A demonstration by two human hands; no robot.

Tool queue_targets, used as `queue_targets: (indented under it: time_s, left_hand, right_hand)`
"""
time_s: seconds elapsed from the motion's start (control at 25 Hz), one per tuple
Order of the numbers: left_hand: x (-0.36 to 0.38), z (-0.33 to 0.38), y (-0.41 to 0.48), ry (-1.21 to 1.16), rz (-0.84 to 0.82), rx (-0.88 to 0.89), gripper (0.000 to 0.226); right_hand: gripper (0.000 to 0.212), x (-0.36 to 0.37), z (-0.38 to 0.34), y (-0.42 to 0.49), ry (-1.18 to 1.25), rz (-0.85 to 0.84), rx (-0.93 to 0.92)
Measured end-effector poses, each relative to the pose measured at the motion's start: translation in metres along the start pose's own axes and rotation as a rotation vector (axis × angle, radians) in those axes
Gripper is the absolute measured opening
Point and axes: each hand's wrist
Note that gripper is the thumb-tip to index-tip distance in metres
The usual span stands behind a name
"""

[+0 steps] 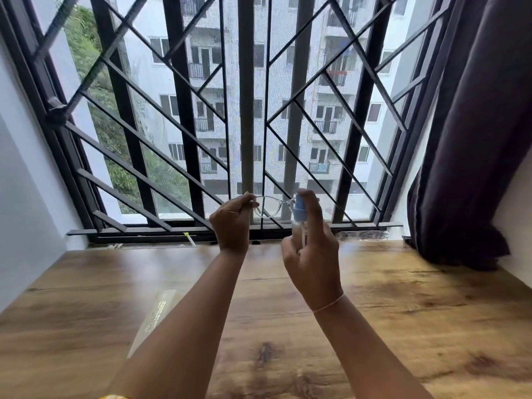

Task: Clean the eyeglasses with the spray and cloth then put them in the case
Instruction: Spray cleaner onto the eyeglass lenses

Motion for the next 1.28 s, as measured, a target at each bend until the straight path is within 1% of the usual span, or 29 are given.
queue_targets:
  time_s: [0.32,0.44,0.56,0.64,0.8,0.92,1.04,1.16,1.28]
  left_hand:
    - [0.000,0.000,0.000,-0.009,0.006,0.017,0.011]
    - [-0.001,0.001,0.002,-0.023,0.022,0.003,0.011]
    - [-0.001,0.003,0.003,-0.020,0.028,0.017,0.011]
    - [-0.001,0.005,0.002,-0.029,0.027,0.013,0.013]
    - [0.001,0.007,0.001,-0.021,0.022,0.012,0.012]
    - [0.001,0.008,0.001,-0.017,0.029,0.028,0.013]
    - [0.001,0.007,0.000,-0.005,0.027,0.027,0.012]
    - [0.001,0.006,0.001,-0.005,0.030,0.006,0.011]
    - [0.000,0.003,0.003,-0.008,0.044,0.018,0.011]
  right_hand:
    - [0.075,0.001,0.005,-0.003,0.005,0.054,0.031]
    - [0.077,-0.014,0.008,0.000,-0.009,0.149,0.045]
    - [0.085,-0.030,0.013,0.002,-0.065,0.215,0.007]
    - [0.088,-0.036,0.016,0.001,-0.094,0.220,0.002]
    - [0.074,-0.043,0.026,-0.003,-0.114,0.166,0.027]
    - [0.072,-0.040,0.030,-0.006,-0.121,0.131,0.049]
    - [0.072,-0.035,0.032,-0.007,-0.130,0.149,0.051]
    - [0.073,-0.036,0.031,-0.007,-0.092,0.198,0.039]
    - [0.067,-0.046,0.031,-0.002,0.045,0.207,0.045]
Point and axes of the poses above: each hand's wrist, its own y-axis towards the middle knuckle, its own x-axis out of the palm, z = x × y, and after that the axes turned 2 degrees about x, right-handed
